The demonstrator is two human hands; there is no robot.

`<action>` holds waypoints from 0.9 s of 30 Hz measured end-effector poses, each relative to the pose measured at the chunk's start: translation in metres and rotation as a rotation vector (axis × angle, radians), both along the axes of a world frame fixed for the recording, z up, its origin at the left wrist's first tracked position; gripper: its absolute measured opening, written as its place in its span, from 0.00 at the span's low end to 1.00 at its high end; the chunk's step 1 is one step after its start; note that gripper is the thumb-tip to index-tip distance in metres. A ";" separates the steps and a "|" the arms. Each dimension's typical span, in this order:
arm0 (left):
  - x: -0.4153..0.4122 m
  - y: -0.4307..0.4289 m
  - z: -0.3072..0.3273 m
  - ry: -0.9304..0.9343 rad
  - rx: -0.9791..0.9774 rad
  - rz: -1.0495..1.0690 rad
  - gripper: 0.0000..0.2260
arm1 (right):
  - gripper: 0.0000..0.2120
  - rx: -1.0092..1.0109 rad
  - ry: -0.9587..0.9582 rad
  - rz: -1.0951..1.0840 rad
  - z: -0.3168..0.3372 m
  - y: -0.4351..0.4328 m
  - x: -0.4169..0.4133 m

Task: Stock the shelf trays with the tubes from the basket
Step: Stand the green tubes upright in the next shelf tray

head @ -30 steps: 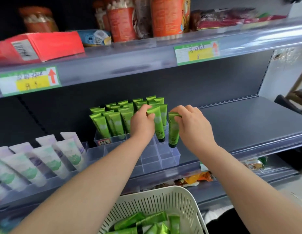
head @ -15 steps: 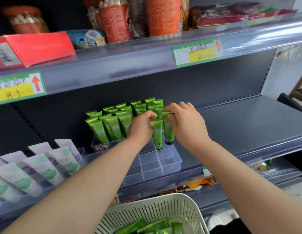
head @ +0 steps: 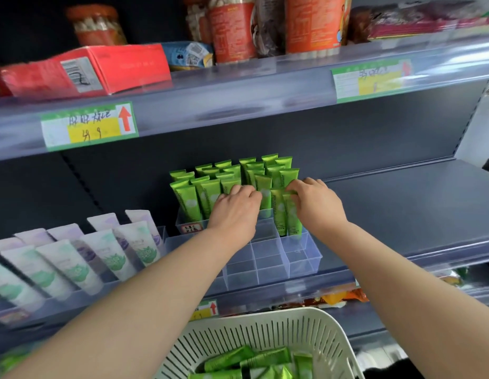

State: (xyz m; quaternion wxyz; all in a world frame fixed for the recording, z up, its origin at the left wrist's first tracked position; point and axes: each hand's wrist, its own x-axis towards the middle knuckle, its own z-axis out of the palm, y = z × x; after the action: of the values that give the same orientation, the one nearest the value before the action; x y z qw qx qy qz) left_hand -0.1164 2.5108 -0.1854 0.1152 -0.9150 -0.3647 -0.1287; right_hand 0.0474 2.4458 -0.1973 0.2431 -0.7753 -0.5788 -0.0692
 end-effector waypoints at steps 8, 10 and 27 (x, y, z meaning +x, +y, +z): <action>-0.011 -0.005 0.000 -0.020 -0.021 -0.041 0.18 | 0.15 0.009 -0.089 -0.046 -0.002 -0.001 -0.007; -0.015 -0.009 -0.001 -0.033 -0.026 -0.046 0.19 | 0.15 0.056 -0.133 -0.054 -0.001 -0.006 -0.013; -0.113 -0.083 -0.083 -0.168 -0.241 -0.134 0.14 | 0.14 0.006 -0.070 0.138 -0.101 -0.095 -0.108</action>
State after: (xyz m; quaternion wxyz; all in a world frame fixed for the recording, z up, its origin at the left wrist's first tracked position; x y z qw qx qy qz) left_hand -0.2289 2.4280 -0.2684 -0.0352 -0.9305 -0.3240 -0.1673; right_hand -0.0603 2.3511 -0.2984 0.2293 -0.7299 -0.6388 -0.0812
